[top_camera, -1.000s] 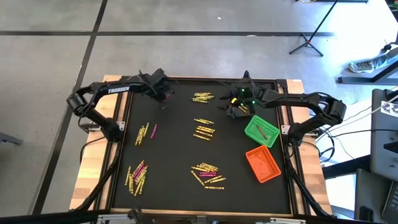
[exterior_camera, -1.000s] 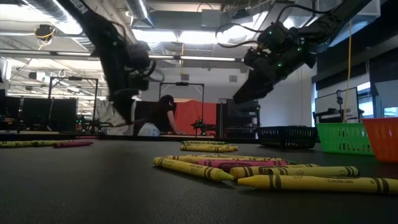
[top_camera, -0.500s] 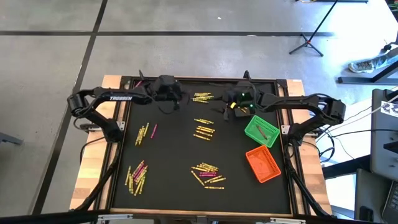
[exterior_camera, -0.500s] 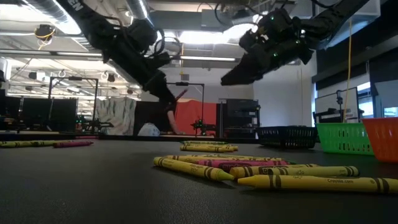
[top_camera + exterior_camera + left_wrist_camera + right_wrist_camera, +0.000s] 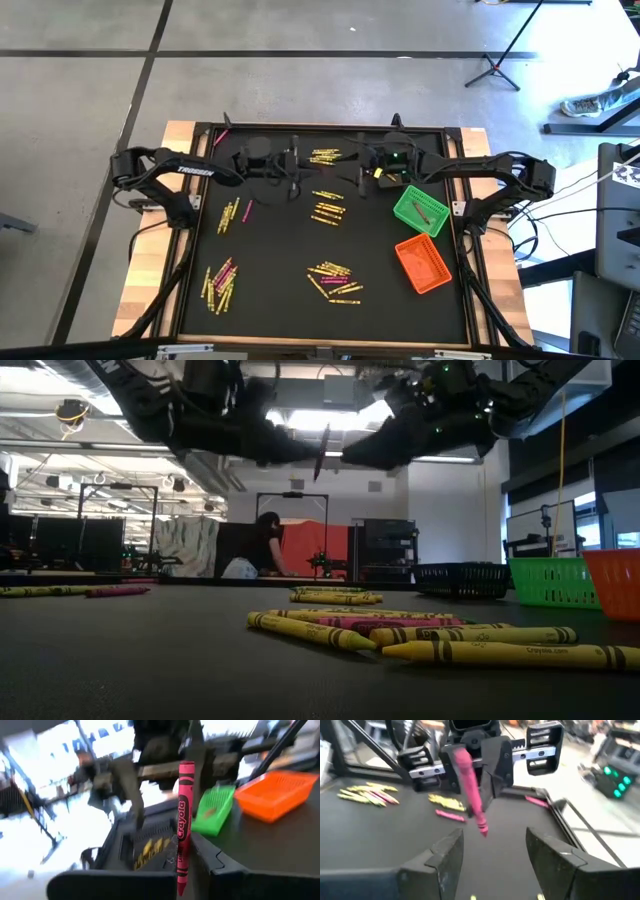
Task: Sort crayons
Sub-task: Put the red crayon into the green basket
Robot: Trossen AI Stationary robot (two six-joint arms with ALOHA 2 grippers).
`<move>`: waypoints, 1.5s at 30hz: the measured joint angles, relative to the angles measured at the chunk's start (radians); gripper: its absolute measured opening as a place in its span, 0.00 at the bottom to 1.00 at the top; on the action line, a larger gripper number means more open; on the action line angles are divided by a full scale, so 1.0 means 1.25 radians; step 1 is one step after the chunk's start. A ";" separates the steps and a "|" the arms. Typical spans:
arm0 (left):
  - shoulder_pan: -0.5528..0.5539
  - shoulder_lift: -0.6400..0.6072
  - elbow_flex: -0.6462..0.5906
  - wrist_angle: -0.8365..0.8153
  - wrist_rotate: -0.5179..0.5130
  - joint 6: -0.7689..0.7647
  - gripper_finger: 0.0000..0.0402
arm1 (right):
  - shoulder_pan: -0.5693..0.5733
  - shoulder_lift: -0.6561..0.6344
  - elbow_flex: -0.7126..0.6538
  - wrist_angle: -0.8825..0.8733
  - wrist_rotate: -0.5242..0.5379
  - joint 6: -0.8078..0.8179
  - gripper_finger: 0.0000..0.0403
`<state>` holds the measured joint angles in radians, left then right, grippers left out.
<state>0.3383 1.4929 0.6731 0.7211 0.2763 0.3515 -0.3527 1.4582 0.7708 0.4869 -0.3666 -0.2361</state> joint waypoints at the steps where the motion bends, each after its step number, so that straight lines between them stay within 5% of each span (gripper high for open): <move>1: -0.009 0.000 0.000 0.019 0.001 0.000 0.02 | 0.000 0.000 0.000 0.014 -0.019 0.000 0.52; 12: -0.064 0.000 0.000 0.069 -0.086 -0.001 0.02 | 0.053 0.000 0.000 0.149 -0.076 0.009 0.52; 20: -0.079 0.006 0.000 0.072 -0.088 0.000 0.02 | 0.105 0.000 0.000 0.176 0.030 -0.028 0.52; 27: -0.078 0.006 0.000 0.073 -0.072 0.000 0.02 | 0.104 0.071 0.001 0.268 0.034 -0.024 0.51; 39: -0.078 0.006 0.000 0.066 -0.070 -0.002 0.02 | 0.104 0.076 0.001 0.273 0.033 -0.049 0.06; 45: -0.078 0.006 0.000 0.054 -0.072 -0.004 0.02 | 0.104 0.071 0.001 0.239 0.050 -0.069 0.09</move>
<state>0.2408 1.5002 0.6731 0.7888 0.1861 0.3462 -0.2221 1.5475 0.7723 0.7861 -0.3042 -0.3218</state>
